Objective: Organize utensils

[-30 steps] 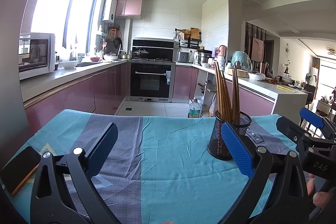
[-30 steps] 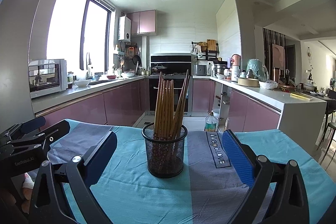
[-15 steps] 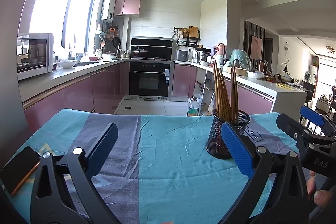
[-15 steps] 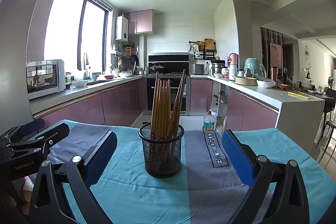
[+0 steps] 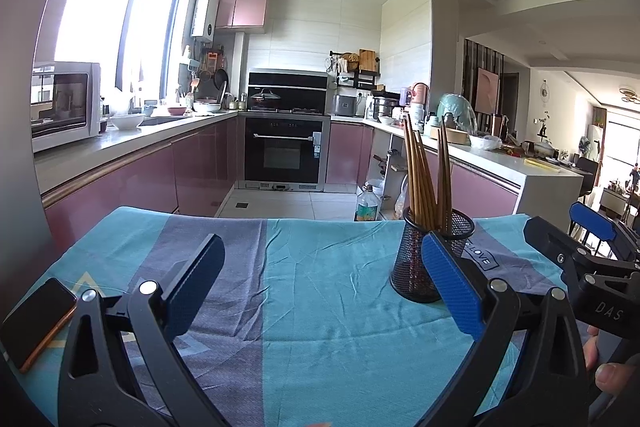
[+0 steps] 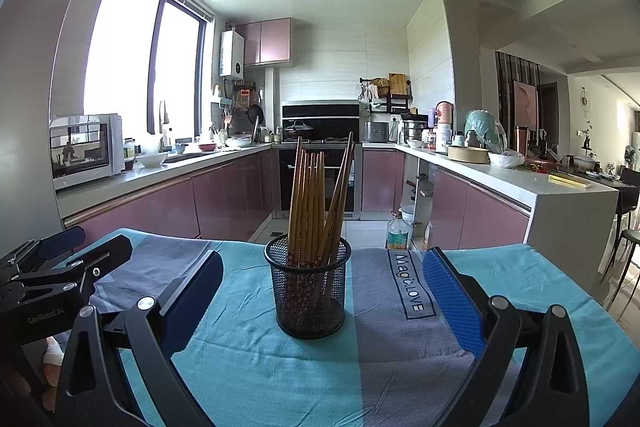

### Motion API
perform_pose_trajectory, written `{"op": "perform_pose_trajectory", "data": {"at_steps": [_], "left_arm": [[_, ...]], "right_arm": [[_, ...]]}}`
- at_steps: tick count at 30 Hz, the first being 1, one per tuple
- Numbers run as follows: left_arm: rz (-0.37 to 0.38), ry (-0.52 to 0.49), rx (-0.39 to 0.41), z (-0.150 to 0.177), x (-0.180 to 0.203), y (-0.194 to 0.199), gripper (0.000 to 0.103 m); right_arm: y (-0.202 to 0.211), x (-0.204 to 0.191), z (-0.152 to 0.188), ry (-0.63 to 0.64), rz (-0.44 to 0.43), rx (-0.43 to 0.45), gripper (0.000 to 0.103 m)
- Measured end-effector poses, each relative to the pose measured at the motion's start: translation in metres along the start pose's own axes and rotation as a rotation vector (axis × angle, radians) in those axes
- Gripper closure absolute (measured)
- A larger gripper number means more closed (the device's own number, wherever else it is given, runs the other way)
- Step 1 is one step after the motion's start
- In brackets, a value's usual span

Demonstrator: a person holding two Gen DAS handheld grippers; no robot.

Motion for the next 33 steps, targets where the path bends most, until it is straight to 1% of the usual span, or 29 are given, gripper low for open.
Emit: {"op": "perform_pose_trajectory", "data": {"at_steps": [33], "left_arm": [[0.003, -0.001, -0.001, 0.0008, 0.0005, 0.0028, 0.006]], "right_arm": [[0.0026, 0.0011, 0.0001, -0.002, 0.007, 0.001, 0.006]]}}
Point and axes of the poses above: each gripper's, at about its wrist camera, not at the fingertips, and y roughly against the way its jaws point, x to its right, z to its underside, the point moved 1 cm from there along -y, roughly the way its jaws point, and after that the axes turned 3 degrees about -z, right-handed, at the moved point
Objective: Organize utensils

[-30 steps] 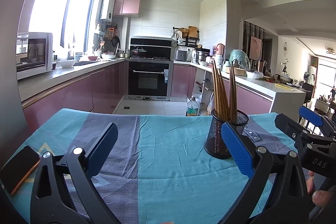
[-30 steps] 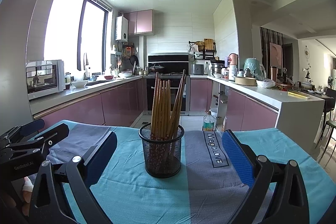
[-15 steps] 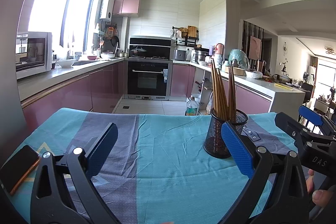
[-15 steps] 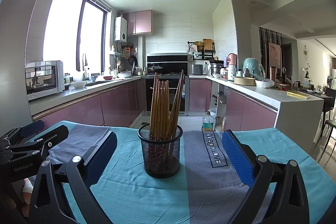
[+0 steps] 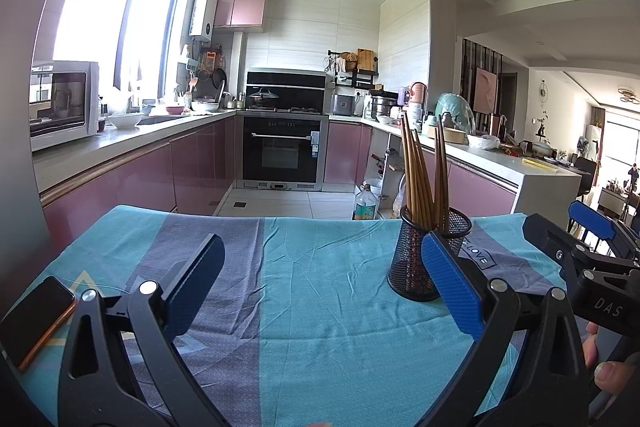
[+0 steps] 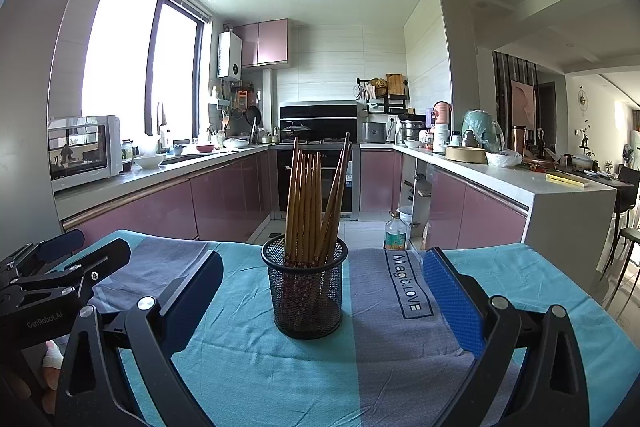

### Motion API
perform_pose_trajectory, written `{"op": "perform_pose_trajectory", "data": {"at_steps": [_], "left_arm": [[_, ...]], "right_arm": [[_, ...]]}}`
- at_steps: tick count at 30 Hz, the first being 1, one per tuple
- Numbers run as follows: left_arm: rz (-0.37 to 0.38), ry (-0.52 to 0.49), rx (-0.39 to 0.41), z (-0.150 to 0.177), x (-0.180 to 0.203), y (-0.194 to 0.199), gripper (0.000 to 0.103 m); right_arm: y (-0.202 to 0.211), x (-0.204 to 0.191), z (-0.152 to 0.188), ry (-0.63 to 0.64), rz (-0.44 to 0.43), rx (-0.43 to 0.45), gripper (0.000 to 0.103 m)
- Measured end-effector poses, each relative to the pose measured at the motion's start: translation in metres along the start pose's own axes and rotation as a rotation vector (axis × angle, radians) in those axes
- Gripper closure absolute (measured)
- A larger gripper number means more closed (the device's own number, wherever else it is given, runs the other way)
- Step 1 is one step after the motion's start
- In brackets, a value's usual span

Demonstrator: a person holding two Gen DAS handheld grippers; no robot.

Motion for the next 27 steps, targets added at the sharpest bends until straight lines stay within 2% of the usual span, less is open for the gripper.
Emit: {"op": "perform_pose_trajectory", "data": {"at_steps": [27], "left_arm": [[0.001, -0.001, -0.001, -0.0008, 0.0003, 0.0, 0.006]], "right_arm": [[0.0003, -0.003, -0.0012, -0.005, 0.005, 0.0, 0.006]]}}
Point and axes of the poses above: each gripper's, at about its wrist camera, not at the fingertips, and y roughly against the way its jaws point, x to its right, z to its underside, the point moved 1 cm from there along -y, roughly the way its jaws point, and after that the axes turned 3 degrees about -z, right-handed, at the moved point
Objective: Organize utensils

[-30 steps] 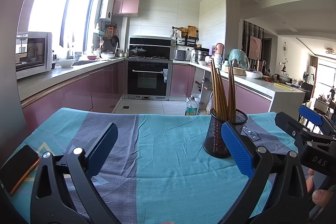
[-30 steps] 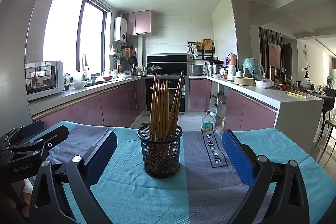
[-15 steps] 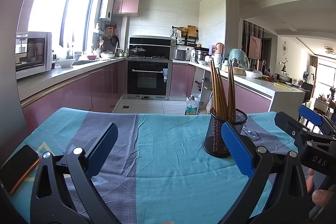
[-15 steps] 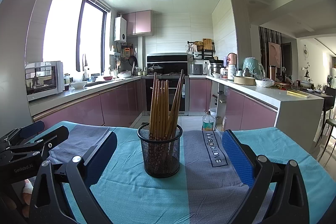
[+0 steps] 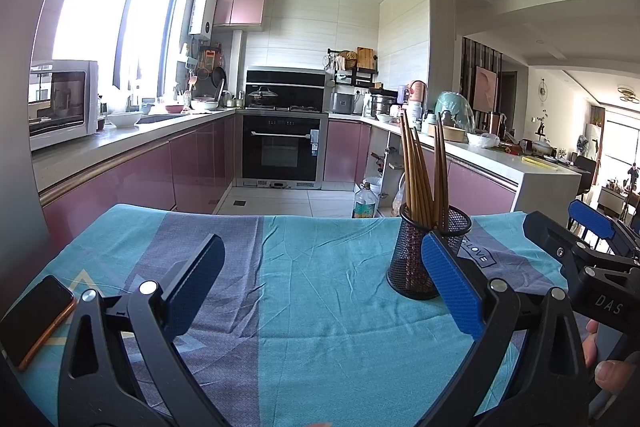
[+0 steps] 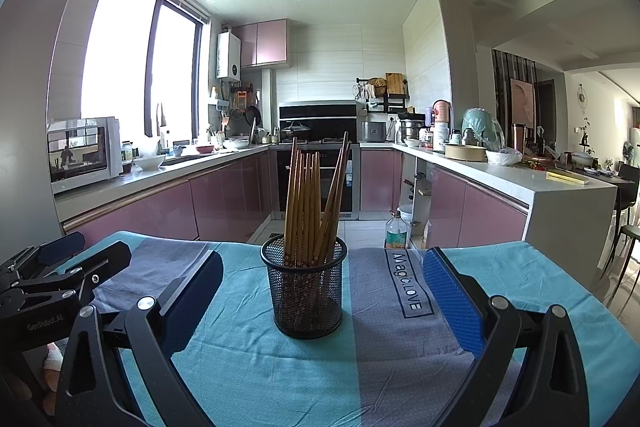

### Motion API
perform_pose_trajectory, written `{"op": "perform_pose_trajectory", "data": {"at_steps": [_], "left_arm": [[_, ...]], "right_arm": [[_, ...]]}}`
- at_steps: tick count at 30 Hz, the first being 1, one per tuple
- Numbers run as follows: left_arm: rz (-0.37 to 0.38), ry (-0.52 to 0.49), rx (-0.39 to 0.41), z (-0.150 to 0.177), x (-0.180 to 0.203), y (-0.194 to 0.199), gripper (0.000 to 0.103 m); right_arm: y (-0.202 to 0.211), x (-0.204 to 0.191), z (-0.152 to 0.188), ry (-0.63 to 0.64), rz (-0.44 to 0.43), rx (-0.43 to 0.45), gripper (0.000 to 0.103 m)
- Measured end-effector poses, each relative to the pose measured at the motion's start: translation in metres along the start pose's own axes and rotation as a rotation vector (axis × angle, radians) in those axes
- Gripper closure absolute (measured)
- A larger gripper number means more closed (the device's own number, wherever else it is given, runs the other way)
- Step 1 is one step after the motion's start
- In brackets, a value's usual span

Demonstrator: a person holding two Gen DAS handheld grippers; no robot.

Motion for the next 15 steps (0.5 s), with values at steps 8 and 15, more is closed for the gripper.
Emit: {"op": "perform_pose_trajectory", "data": {"at_steps": [8, 15], "left_arm": [[0.0, 0.0, 0.0, -0.0003, -0.0001, 0.0, 0.006], [0.001, 0.0, -0.001, -0.0004, 0.0001, 0.0, 0.006]], "right_arm": [[-0.0002, -0.0003, 0.0013, -0.001, 0.0, 0.0, 0.006], [0.0002, -0.0005, 0.0013, -0.001, 0.0, 0.001, 0.006]]}}
Point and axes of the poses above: each gripper's, at about its wrist camera, not at the fingertips, and y roughly against the way its jaws point, x to its right, z to its underside, the point moved 1 cm from there along -y, roughly the way its jaws point, and after that the axes turned 3 degrees about -z, right-handed, at the moved point
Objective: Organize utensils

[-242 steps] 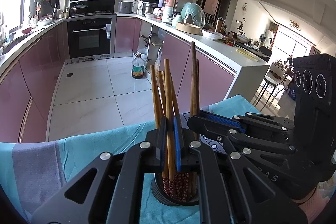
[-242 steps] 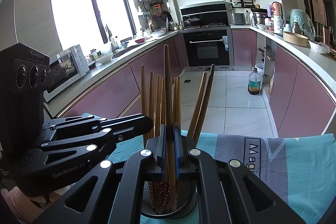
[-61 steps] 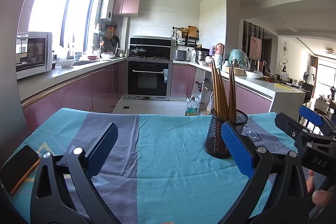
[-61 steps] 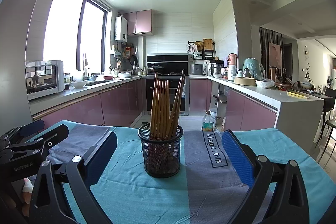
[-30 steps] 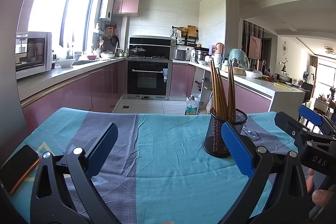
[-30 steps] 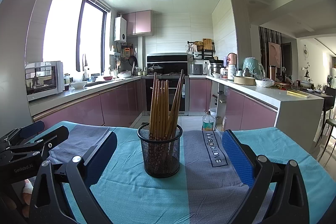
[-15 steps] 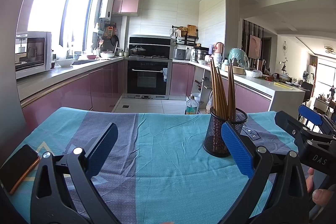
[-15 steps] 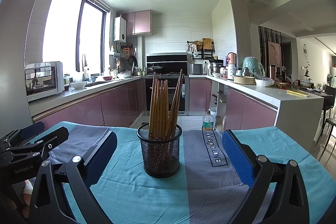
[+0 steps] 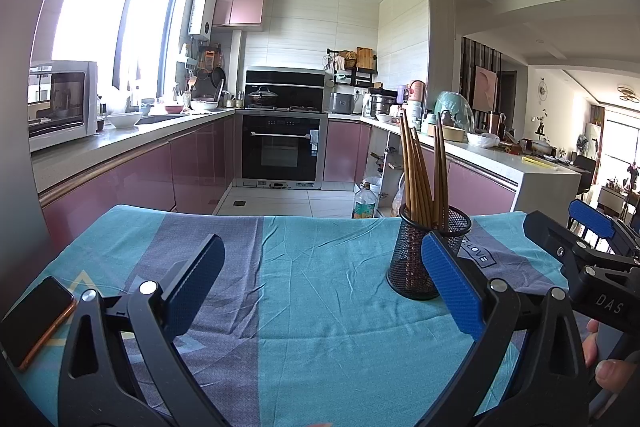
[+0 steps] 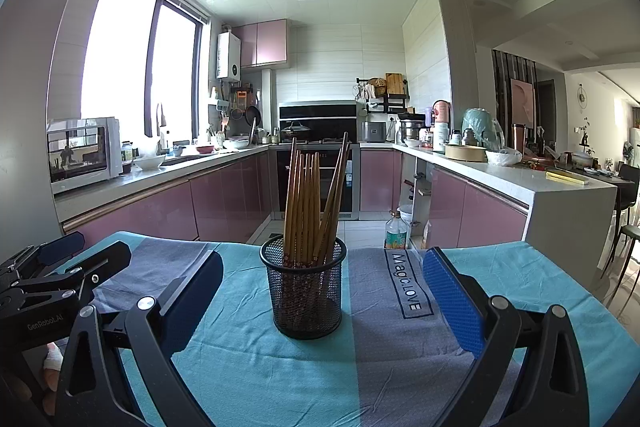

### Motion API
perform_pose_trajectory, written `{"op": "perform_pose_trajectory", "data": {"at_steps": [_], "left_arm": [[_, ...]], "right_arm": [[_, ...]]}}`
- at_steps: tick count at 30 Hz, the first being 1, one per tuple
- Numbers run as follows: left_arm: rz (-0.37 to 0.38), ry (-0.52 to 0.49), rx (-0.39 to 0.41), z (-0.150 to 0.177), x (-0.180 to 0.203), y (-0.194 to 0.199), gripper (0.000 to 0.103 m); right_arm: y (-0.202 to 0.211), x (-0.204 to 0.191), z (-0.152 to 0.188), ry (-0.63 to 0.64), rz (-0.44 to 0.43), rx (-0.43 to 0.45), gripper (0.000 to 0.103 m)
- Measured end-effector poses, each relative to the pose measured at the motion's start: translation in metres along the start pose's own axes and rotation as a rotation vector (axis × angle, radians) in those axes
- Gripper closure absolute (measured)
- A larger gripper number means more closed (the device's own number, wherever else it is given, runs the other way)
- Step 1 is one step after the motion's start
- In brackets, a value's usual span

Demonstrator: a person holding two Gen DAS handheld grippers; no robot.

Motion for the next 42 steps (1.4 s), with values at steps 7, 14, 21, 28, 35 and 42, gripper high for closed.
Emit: {"op": "perform_pose_trajectory", "data": {"at_steps": [7, 14, 21, 28, 35, 42], "left_arm": [[0.001, 0.001, -0.001, 0.001, 0.0, 0.001, 0.006], [0.001, 0.001, -0.001, 0.0, 0.0, 0.001, 0.006], [0.001, 0.001, 0.0, 0.001, 0.0, 0.002, 0.006], [-0.003, 0.005, 0.01, 0.002, 0.0, 0.005, 0.006], [-0.014, -0.01, 0.009, 0.001, 0.002, 0.005, 0.006], [-0.002, -0.001, -0.043, 0.005, 0.002, -0.005, 0.006]], "right_arm": [[-0.001, 0.0, 0.0, 0.0, -0.001, 0.0, 0.006], [-0.001, 0.0, 0.0, 0.0, -0.001, 0.0, 0.006], [-0.002, 0.0, 0.0, -0.001, -0.001, -0.001, 0.006], [-0.003, 0.0, 0.001, -0.001, -0.002, -0.004, 0.006], [-0.004, 0.0, 0.003, -0.002, -0.004, -0.01, 0.006], [-0.007, 0.004, 0.007, -0.003, -0.001, -0.032, 0.006]]}}
Point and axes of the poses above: each gripper's, at about its wrist camera, not at the fingertips, and y roughly against the way its jaws point, x to its right, z to its underside, the point moved 1 cm from there along -y, roughly the way its jaws point, and after that the axes turned 3 degrees about -z, right-handed, at the moved point
